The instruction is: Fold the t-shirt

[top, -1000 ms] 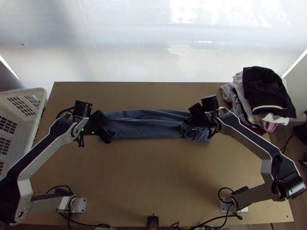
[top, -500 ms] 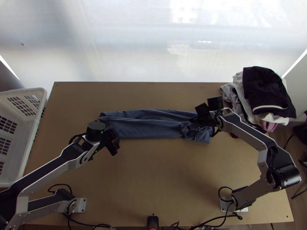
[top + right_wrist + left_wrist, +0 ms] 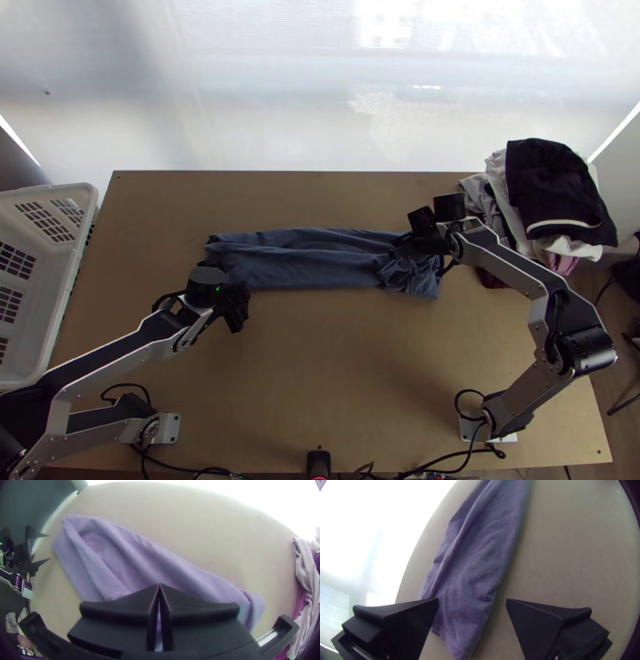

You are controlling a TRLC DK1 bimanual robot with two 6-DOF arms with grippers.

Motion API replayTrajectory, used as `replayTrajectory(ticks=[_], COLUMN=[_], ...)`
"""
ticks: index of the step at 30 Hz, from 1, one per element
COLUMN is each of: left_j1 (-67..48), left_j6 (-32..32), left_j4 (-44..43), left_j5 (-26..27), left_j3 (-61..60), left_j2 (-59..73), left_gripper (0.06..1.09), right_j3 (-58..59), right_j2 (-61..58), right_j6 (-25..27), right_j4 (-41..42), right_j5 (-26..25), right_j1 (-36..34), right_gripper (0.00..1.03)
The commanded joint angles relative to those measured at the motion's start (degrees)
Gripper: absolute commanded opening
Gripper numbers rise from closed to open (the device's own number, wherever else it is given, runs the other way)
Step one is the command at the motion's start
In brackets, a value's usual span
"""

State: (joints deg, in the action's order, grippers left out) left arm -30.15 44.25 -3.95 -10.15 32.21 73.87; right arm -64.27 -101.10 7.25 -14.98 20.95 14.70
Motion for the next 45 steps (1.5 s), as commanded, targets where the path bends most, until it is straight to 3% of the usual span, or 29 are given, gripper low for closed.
replayTrajectory(ticks=[1, 19, 23, 29, 32, 36, 39, 45], left_j1=[0.2, 1.8, 2.5, 2.6, 3.3, 4.1, 4.7, 5.9], left_j6=[3.2, 7.4, 8.0, 8.1, 8.2, 8.1, 8.1, 7.8], left_j4=[-3.8, -11.0, -12.1, -12.2, -12.4, -12.6, -12.6, -12.1], left_j5=[-0.1, -0.1, -0.1, -0.1, 0.3, 1.4, 1.8, 2.2], left_j3=[-0.7, -0.3, 0.1, 0.0, 0.0, 0.0, 0.0, 0.0], left_j2=[3.7, 10.1, 11.6, 11.7, 11.7, 11.7, 12.4, 12.6], left_gripper=[1.03, 1.03, 0.97, 0.79, 0.65, 0.34, 0.25, 0.16], right_j3=[-1.6, 0.7, 1.5, 4.1, 4.4, 4.5, 4.6, 5.0], right_j2=[-1.7, -1.4, -0.3, 0.7, 0.6, 0.4, 0.1, 0.1], right_j6=[-0.9, -1.8, -2.2, -2.8, -2.8, -2.8, -2.8, -2.8], right_j4=[0.1, 0.1, 0.1, 0.6, 0.8, 0.9, 0.9, 0.9], right_j5=[0.8, 3.0, 3.5, 4.1, 4.1, 4.1, 4.1, 4.1], right_j1=[0.2, -0.3, -0.4, -0.1, 0.2, 0.2, 0.2, 0.2], right_gripper=[0.03, 0.03, 0.03, 0.03, 0.03, 0.03, 0.03, 0.03])
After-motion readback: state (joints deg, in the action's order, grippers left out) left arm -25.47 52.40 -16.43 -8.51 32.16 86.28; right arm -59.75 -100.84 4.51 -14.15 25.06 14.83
